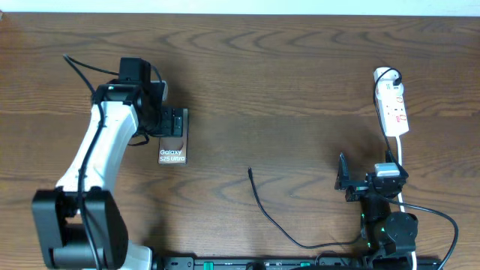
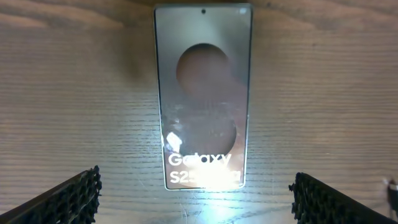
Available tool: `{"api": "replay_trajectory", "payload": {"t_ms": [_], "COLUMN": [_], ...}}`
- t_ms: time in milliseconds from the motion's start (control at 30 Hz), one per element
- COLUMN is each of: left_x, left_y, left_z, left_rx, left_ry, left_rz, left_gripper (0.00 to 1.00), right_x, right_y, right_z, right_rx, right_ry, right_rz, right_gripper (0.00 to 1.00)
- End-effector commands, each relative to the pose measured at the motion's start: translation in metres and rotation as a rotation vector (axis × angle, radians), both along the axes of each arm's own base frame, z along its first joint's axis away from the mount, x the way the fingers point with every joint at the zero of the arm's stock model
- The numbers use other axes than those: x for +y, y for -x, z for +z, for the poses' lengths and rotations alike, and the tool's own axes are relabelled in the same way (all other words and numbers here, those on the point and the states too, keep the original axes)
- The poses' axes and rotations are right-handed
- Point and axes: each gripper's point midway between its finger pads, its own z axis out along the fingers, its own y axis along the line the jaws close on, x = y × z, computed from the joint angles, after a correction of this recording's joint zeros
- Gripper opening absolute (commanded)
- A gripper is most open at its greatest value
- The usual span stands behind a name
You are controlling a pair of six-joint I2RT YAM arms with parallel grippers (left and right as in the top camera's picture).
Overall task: Plug charger to phone and switch on socket
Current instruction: 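Move the left gripper forward over the Galaxy phone, then lower the left gripper and close it on the phone's sides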
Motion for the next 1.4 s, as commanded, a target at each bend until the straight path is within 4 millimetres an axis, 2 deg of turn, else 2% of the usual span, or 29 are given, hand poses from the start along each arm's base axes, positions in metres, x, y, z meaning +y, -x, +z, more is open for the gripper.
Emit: {"api": "replay_trajectory", "payload": {"t_ms": [0, 233, 467, 833, 1133, 1367], "left_x": [0.001, 0.001, 0.0, -0.023, -0.016, -0.016], "left_y": [-0.001, 0.003, 0.0, -0.009, -0.008, -0.005], "left_z": [-0.017, -0.041, -0.042, -0.041, -0.044, -0.057], "left_rx": [0.057, 0.128, 0.118, 0.073, 0.072, 0.067], "left_ry": [-0.001, -0.003, -0.003, -0.013, -0.061, -0.056], "left_rz": [0.012, 0.012, 0.009, -0.057, -0.052, -0.038], "left_gripper": [0.96, 0.96, 0.96, 0.96, 0.96, 0.96], "right_x": [0.002, 0.002, 0.002, 0.002, 0.002, 0.002], "right_y": [0.0, 0.0, 0.0, 0.0, 0.0, 0.0], "right_z": [-0.002, -0.002, -0.002, -0.002, -0.002, -0.002], "right_rx": [0.006, 0.006, 0.006, 0.006, 0.006, 0.006], "right_ry": [-0.009, -0.009, -0.009, -0.009, -0.009, -0.009], "right_rz": [0.008, 0.008, 0.008, 0.008, 0.008, 0.008], "right_gripper": [0.99, 0.99, 0.99, 0.99, 0.99, 0.99]}}
